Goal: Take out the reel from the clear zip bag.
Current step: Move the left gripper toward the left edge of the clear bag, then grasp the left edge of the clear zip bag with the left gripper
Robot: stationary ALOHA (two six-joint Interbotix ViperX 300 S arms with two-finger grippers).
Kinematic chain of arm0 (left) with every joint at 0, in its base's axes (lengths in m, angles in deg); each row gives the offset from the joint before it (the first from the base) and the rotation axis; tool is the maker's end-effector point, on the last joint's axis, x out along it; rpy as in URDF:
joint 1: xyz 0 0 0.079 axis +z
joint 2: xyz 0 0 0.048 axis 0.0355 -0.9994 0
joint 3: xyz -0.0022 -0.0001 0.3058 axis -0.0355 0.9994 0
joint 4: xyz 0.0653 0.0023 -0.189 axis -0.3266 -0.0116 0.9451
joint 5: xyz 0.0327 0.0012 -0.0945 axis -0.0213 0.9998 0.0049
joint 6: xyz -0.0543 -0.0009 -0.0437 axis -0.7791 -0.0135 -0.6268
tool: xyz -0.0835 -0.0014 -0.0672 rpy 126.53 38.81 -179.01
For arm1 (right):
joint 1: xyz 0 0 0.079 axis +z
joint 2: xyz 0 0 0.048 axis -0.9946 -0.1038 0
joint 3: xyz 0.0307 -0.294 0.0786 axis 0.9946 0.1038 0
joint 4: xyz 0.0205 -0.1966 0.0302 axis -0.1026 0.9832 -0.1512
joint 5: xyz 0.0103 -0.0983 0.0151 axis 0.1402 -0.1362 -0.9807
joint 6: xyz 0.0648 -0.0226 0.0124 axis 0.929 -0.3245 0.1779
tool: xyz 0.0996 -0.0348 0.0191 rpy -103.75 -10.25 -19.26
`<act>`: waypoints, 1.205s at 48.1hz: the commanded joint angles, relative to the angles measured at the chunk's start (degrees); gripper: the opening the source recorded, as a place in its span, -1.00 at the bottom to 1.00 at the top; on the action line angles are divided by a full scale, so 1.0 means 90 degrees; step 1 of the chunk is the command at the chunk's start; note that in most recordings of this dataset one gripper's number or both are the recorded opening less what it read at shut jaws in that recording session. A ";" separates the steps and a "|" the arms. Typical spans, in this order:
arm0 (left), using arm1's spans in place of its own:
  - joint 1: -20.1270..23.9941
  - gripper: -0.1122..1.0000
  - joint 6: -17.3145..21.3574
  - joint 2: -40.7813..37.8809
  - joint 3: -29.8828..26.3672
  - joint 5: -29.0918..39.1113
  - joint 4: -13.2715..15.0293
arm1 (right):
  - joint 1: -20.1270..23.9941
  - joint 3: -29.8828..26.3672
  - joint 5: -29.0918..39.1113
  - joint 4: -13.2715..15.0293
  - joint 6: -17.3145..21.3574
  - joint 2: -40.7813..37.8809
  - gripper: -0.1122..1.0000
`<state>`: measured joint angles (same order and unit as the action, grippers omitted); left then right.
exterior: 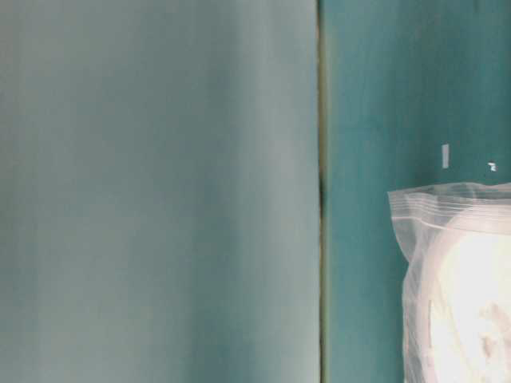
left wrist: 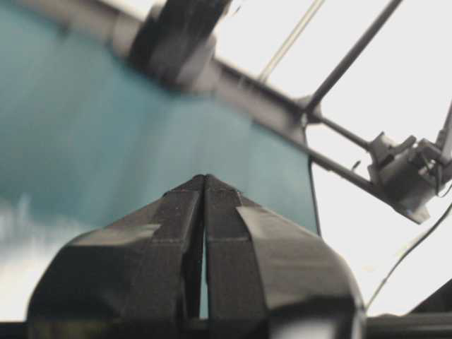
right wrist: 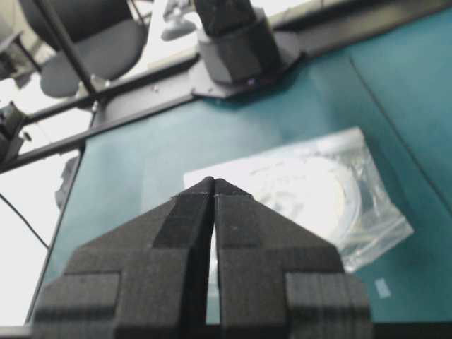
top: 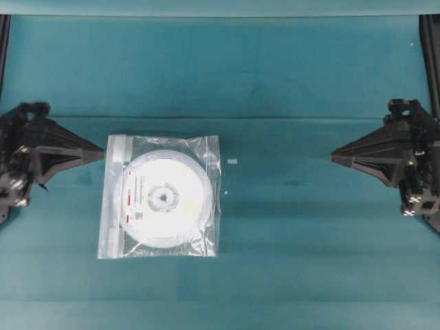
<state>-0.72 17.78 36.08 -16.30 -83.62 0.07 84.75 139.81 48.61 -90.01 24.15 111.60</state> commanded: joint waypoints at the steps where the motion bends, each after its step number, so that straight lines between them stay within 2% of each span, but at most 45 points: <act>1: 0.0146 -0.84 -0.0586 -0.0137 0.0195 0.0166 -0.0020 | 0.0020 -0.0146 -0.0039 -0.0010 0.0107 -0.0166 -0.80; 5: 0.0273 -0.84 -0.1064 -0.0215 0.0479 0.0205 -0.0020 | 0.0020 -0.0156 -0.0049 -0.0010 0.0107 -0.0254 -0.80; 13: 0.0508 -0.84 -0.1328 -0.0342 0.0820 0.0361 -0.0020 | 0.0020 -0.0166 -0.0049 -0.0020 0.0117 -0.0342 -0.80; 21: 0.0537 -0.84 -0.1787 -0.0576 0.1025 0.0986 -0.0020 | 0.0020 -0.0176 -0.0039 -0.0049 0.0127 -0.0391 -0.80; 28: 0.0537 -0.83 -0.1914 -0.0732 0.1270 0.0742 -0.0020 | 0.0020 -0.0176 -0.0039 -0.0049 0.0127 -0.0430 -0.80; 31: 0.0537 -0.77 -0.1934 -0.0781 0.1357 0.0576 -0.0020 | 0.0020 -0.0176 -0.0039 -0.0049 0.0127 -0.0459 -0.80; 34: 0.0537 -0.63 -0.1943 -0.0850 0.1406 0.0508 -0.0020 | 0.0020 -0.0176 -0.0039 -0.0059 0.0127 -0.0488 -0.80; 37: 0.0537 -0.39 -0.1953 -0.0967 0.1436 0.0508 -0.0020 | 0.0020 -0.0186 -0.0049 -0.0059 0.0127 -0.0518 -0.80; 44: 0.0537 0.37 -0.1982 -0.1445 0.1445 0.0469 -0.0020 | 0.0020 -0.0186 -0.0039 -0.0059 0.0127 -0.0557 -0.80; 49: 0.0518 0.85 -0.2080 -0.1914 0.1445 0.0146 -0.0020 | 0.0020 -0.0186 -0.0039 -0.0068 0.0137 -0.0566 -0.80; 52: 0.0469 0.96 -0.2090 -0.2197 0.1465 -0.0195 -0.0020 | 0.0010 -0.0186 -0.0049 -0.0088 0.0137 -0.0576 -0.80; 58: 0.0293 0.83 -0.2109 -0.2842 0.1494 -0.0957 -0.0020 | 0.0020 -0.0186 -0.0049 -0.0156 0.0137 -0.0576 -0.80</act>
<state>2.80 -1.12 13.49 -2.59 -88.28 0.07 84.83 139.37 48.61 -90.98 24.67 106.68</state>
